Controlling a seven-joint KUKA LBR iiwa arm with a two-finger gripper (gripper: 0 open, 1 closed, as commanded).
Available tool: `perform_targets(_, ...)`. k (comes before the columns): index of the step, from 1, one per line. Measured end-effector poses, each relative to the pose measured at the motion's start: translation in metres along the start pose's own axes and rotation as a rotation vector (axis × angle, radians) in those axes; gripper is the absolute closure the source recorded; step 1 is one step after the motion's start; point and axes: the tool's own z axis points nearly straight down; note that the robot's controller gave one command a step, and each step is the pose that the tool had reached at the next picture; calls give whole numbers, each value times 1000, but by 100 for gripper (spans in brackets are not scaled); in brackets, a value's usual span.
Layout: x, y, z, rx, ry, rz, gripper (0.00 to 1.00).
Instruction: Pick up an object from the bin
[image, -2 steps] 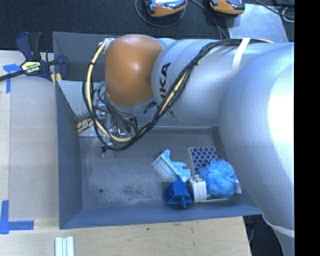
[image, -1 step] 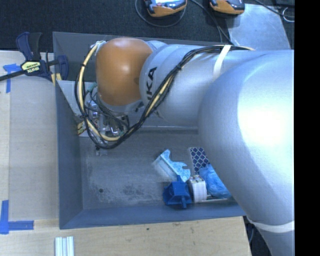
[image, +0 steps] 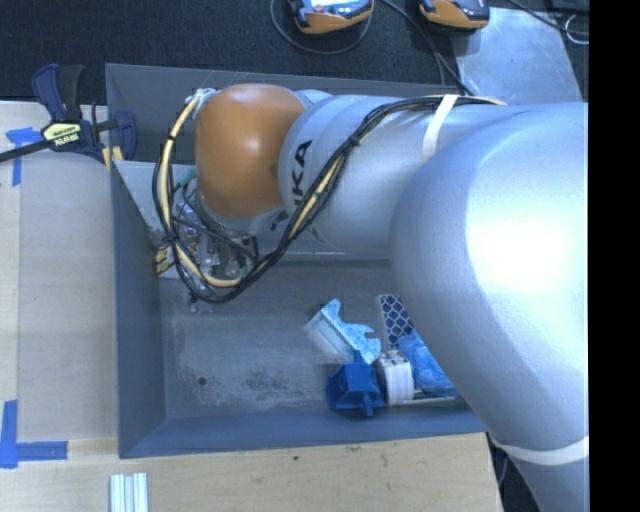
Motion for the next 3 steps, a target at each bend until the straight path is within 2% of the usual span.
perform_targets(1, -20, -13, 17, -18, -35, 93, 100)
perform_targets(2, -20, -13, 17, -18, -34, 93, 100)
perform_targets(3, -8, -6, 8, -8, -19, 95, 100)
